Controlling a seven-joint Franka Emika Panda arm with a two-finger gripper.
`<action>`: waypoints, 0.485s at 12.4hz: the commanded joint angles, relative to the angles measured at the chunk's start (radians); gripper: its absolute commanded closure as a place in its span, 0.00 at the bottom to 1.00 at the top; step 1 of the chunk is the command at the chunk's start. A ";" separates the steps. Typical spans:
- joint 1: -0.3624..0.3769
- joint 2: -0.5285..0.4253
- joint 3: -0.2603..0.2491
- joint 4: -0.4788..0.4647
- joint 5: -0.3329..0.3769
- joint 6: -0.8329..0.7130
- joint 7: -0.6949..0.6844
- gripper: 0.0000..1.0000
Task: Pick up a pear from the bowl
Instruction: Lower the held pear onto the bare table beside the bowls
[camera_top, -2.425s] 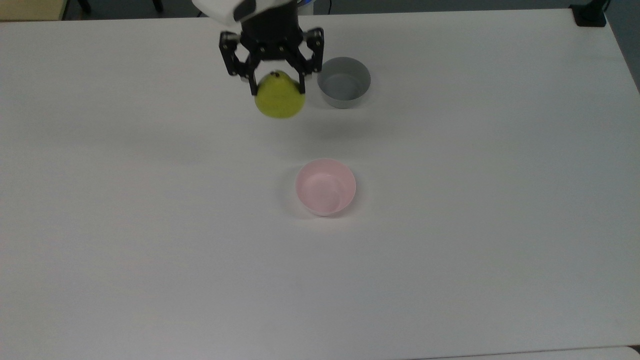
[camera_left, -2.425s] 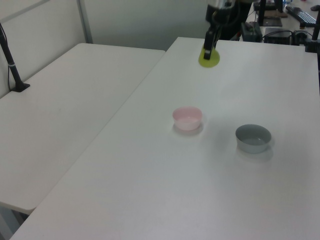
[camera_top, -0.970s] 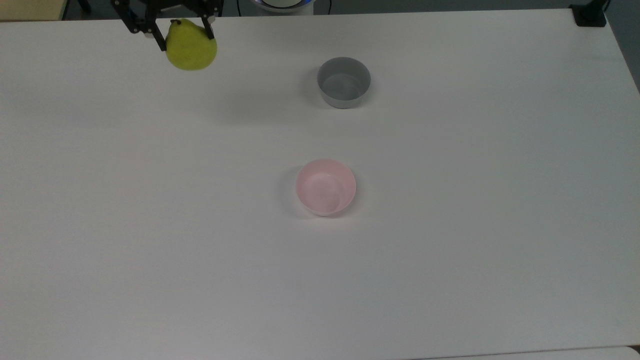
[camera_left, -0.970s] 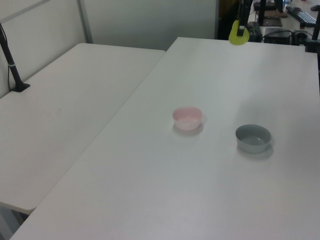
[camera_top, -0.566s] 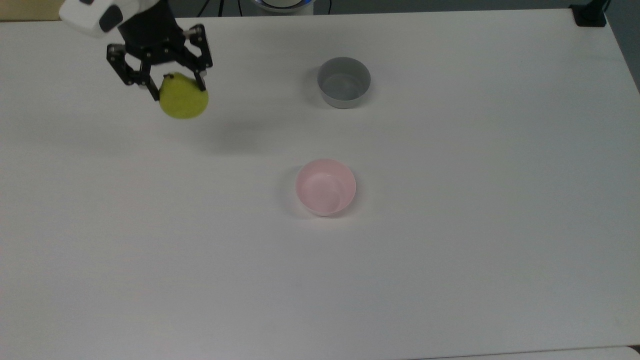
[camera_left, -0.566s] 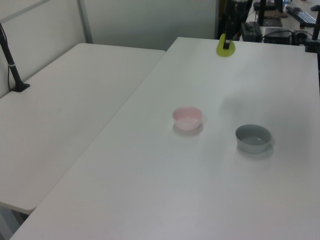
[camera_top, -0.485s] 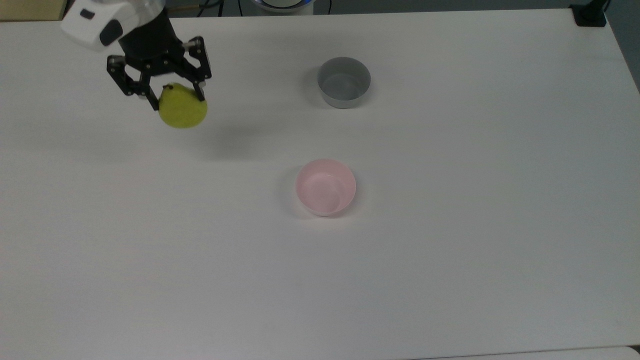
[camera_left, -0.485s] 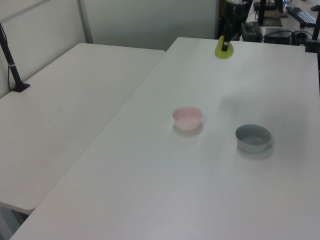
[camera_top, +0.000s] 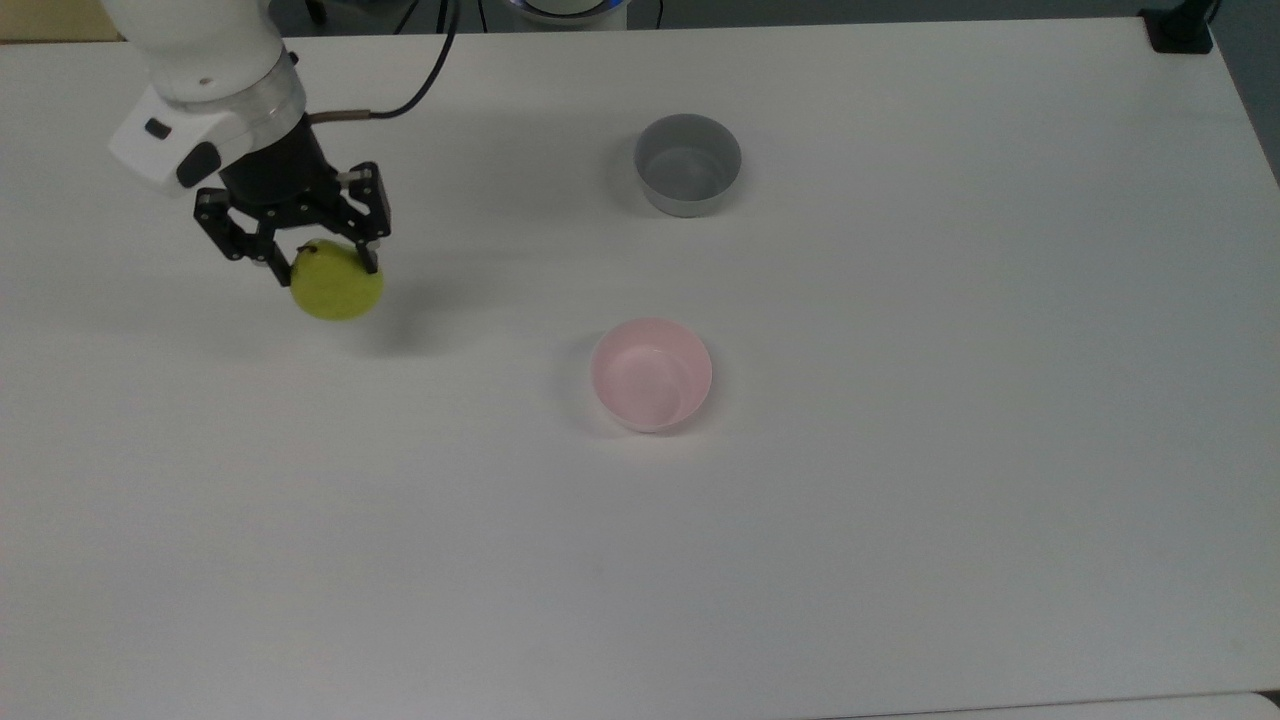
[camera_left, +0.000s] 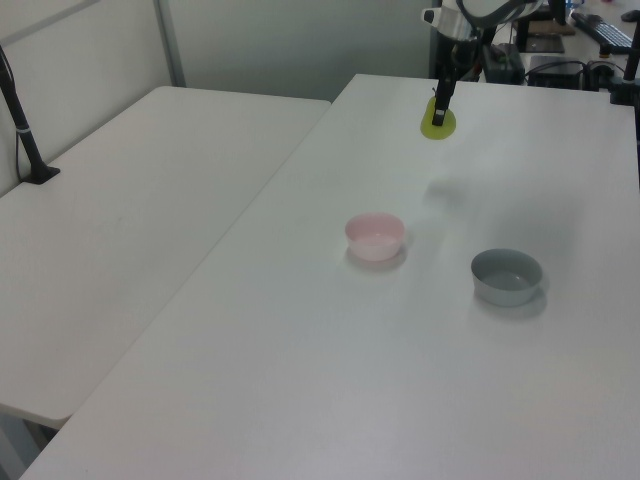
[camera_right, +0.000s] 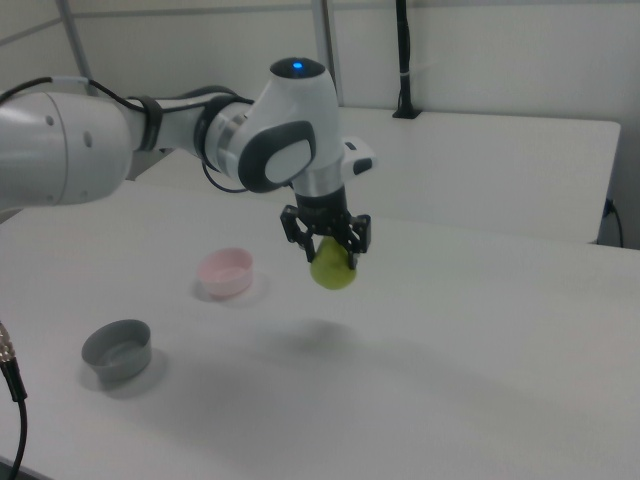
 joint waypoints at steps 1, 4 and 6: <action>-0.007 0.057 -0.011 0.001 -0.011 0.096 0.005 0.70; -0.011 0.114 -0.014 -0.003 -0.013 0.162 0.003 0.70; -0.011 0.145 -0.014 -0.005 -0.014 0.205 0.003 0.70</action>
